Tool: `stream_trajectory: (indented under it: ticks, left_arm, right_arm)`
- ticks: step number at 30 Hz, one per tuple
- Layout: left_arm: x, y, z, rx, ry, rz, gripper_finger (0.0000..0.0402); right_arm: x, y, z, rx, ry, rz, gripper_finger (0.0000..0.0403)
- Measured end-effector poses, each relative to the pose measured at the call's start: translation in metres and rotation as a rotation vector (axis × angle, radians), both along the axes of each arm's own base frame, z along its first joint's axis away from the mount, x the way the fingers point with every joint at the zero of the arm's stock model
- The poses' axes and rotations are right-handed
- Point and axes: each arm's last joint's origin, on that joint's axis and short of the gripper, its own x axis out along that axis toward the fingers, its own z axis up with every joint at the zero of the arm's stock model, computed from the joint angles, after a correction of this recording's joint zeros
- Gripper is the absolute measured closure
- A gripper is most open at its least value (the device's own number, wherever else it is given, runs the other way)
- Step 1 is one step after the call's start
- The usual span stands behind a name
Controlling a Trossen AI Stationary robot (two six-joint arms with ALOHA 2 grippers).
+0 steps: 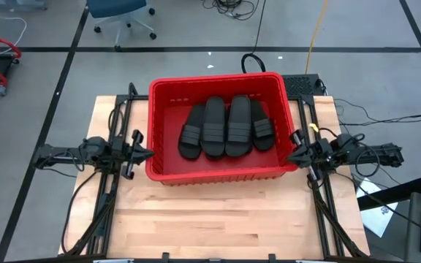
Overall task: Pick and place slides into bin
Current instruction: Return to Home Position
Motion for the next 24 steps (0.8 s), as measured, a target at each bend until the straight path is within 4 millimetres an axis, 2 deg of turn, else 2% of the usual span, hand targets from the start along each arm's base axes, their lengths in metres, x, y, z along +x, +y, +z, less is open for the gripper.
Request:
stream_trajectory:
  ticks: [5,7,11,17,24]
  left_arm:
    - [0.001,-0.001,-0.002,-0.003,0.022,-0.035,0.0401]
    - [0.001,-0.002,-0.003,0.007,0.033,-0.079,0.0401]
    - [0.001,-0.005,-0.005,0.032,0.067,-0.158,0.0401]
    - [0.000,-0.009,-0.012,0.067,0.139,-0.302,0.0400]
    - [0.000,-0.010,-0.013,0.057,0.141,-0.336,0.0400]
  right_arm:
    - [0.005,0.001,-0.022,0.056,0.041,0.029,0.0403]
    - [0.003,0.000,-0.019,0.077,-0.012,0.039,0.0403]
    - [0.006,0.002,-0.025,0.062,0.054,0.079,0.0403]
    - [0.001,0.009,-0.023,-0.030,0.034,0.340,0.0403]
    - [-0.008,0.012,-0.012,-0.087,-0.088,0.495,0.0403]
